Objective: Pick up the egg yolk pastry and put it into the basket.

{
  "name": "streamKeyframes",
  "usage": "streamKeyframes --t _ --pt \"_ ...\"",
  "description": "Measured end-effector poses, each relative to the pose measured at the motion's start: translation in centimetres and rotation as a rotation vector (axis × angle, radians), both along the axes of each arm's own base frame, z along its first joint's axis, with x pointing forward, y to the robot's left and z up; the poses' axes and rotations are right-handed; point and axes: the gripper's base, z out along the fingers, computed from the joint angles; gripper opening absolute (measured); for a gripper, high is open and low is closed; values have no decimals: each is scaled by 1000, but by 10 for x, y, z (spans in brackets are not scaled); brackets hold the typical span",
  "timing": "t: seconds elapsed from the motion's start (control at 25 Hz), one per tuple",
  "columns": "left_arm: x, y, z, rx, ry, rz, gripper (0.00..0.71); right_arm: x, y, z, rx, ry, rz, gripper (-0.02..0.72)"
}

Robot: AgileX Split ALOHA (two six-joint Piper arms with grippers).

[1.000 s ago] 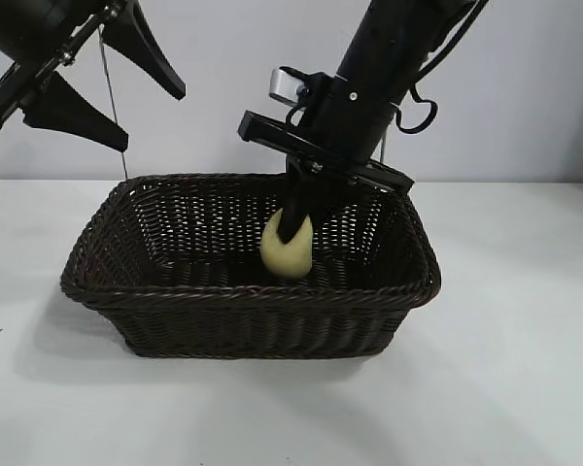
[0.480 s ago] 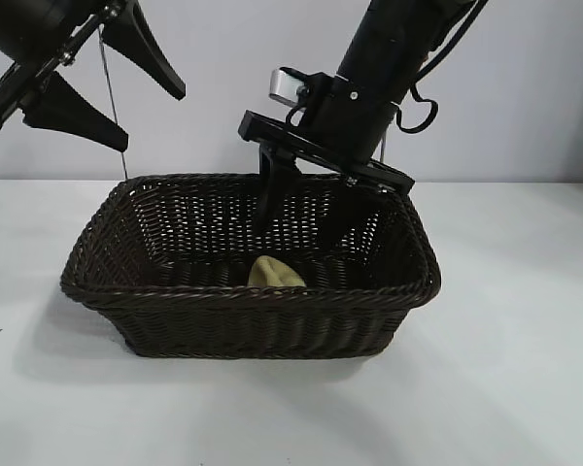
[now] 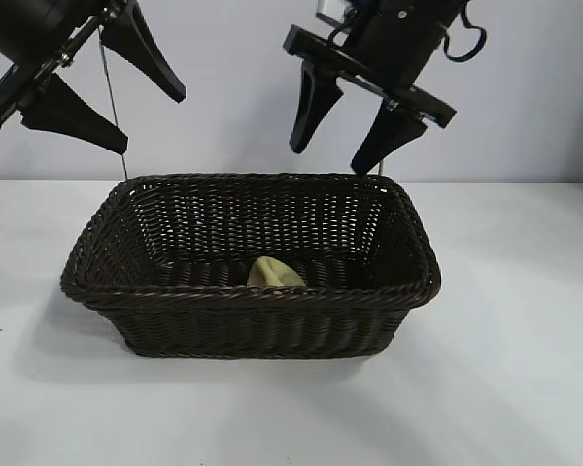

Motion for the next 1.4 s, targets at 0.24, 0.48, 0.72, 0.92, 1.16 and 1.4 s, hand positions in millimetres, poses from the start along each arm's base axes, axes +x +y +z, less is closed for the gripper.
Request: streamKeyframes --t 0.24,0.48,0.72,0.92,1.16,1.4 --pt "0 0 0 0 0 -1 478 -23 -15 6 -109 -9 16 505" --pt "0 0 0 0 0 -1 478 -29 -12 -14 -95 54 68 504" --pt "0 0 0 0 2 -4 478 -24 -31 -12 -22 58 18 504" --pt "0 0 0 0 2 -4 478 -21 -46 -14 -6 66 -24 504" --pt "0 0 0 0 1 -4 478 -30 -42 -37 -11 142 5 504" --pt "0 0 0 0 1 -4 478 -30 -41 -38 4 148 4 504"
